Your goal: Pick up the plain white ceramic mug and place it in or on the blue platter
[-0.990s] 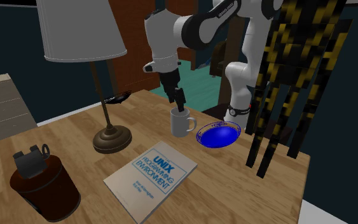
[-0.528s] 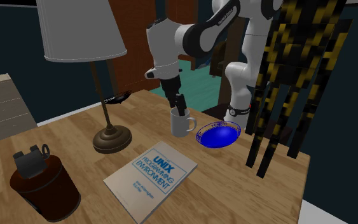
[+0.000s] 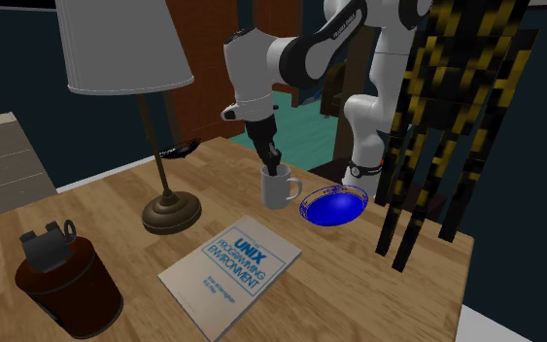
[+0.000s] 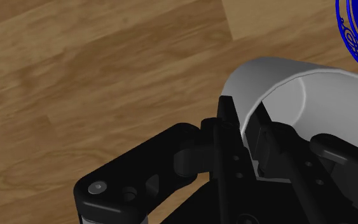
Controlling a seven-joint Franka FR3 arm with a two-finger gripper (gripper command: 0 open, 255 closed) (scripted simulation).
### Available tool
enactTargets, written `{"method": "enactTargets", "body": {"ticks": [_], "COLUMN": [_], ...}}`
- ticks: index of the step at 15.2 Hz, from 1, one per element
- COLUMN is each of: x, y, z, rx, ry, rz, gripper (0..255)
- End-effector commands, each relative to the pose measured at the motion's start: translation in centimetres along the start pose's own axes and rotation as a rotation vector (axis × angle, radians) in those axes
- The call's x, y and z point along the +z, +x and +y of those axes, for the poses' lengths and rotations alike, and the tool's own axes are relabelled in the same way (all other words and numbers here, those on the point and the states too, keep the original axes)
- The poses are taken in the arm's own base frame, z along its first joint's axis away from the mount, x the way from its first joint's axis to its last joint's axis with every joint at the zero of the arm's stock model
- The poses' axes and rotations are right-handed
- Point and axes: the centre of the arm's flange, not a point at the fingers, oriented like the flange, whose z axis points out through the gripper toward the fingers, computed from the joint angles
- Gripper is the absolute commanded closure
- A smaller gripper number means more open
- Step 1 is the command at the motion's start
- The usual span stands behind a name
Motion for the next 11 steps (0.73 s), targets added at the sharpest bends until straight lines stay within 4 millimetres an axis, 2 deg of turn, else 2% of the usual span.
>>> {"method": "enactTargets", "body": {"ticks": [1, 6, 11], "x": [0.0, 0.0, -2.6], "y": [0.0, 0.0, -0.5], "z": [0.0, 0.0, -0.1], "rx": [0.0, 0.0, 0.0], "ry": [0.0, 0.0, 0.0], "rz": [0.0, 0.0, 0.0], "gripper": [255, 255, 255]}}
